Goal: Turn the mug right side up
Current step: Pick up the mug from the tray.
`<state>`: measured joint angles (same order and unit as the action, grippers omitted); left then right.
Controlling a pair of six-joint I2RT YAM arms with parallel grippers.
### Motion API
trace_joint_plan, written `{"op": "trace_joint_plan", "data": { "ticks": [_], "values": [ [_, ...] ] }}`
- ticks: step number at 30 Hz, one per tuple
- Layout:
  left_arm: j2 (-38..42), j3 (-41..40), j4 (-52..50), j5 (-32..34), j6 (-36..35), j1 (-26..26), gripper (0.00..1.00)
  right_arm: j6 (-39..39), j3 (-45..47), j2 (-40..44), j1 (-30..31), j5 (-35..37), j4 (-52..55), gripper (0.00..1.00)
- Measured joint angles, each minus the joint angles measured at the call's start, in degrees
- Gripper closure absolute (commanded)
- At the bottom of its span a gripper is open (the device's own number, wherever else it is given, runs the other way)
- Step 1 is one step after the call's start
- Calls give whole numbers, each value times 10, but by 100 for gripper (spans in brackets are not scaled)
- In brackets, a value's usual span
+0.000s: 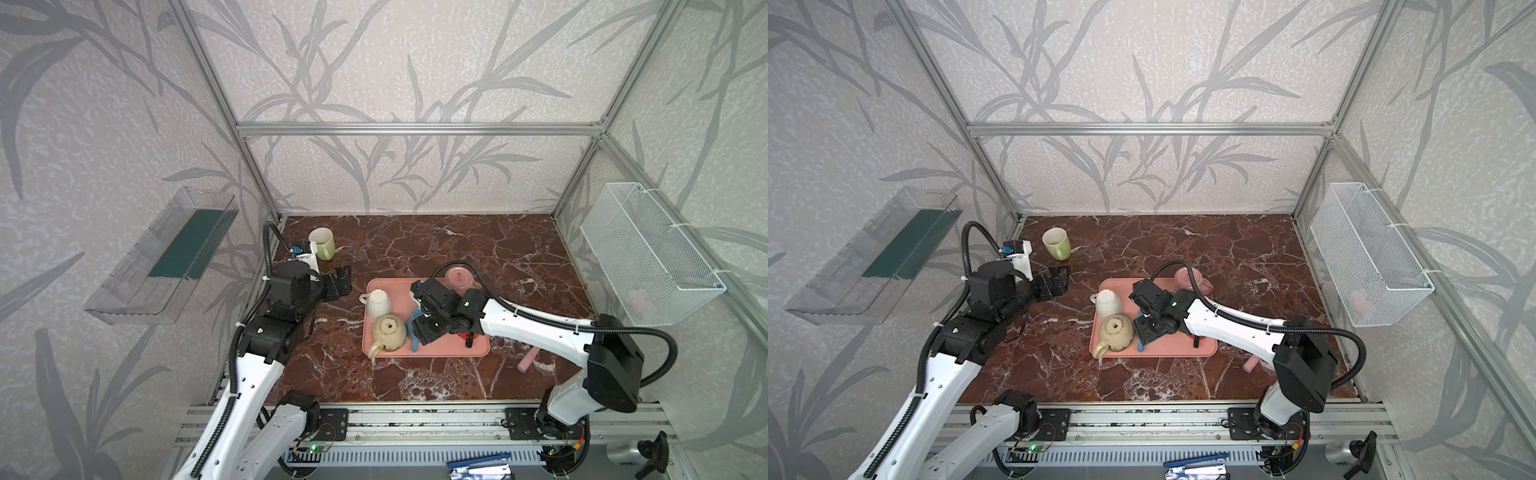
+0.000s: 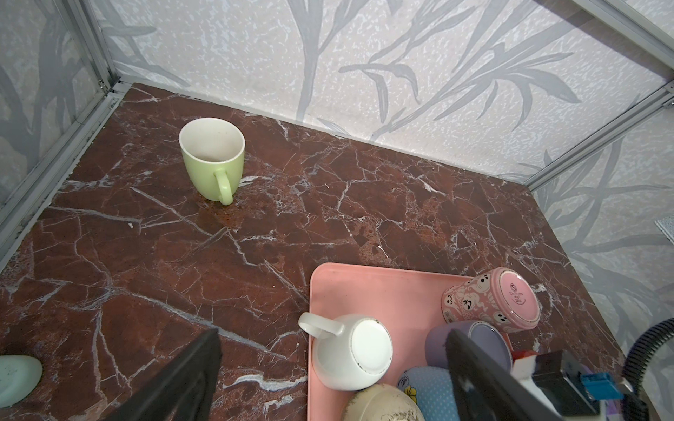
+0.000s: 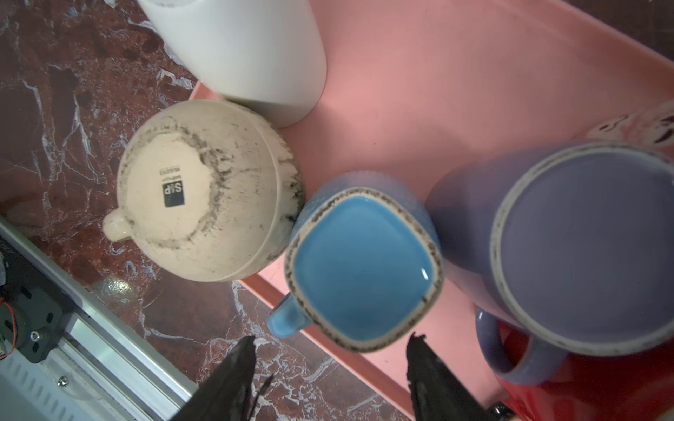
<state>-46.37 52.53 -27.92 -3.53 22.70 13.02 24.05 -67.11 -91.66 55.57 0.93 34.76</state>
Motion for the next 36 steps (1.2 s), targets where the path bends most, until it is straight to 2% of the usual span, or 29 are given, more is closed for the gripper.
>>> {"op": "trace_joint_plan", "data": {
  "ticks": [21, 36],
  "values": [
    [4, 0, -3, 2, -2, 9, 6, -21, -64, -89, 0, 29, 9, 38],
    [6, -1, -4, 2, -2, 12, 6, -52, -112, -123, -2, 51, 48, 63]
  ]
}}
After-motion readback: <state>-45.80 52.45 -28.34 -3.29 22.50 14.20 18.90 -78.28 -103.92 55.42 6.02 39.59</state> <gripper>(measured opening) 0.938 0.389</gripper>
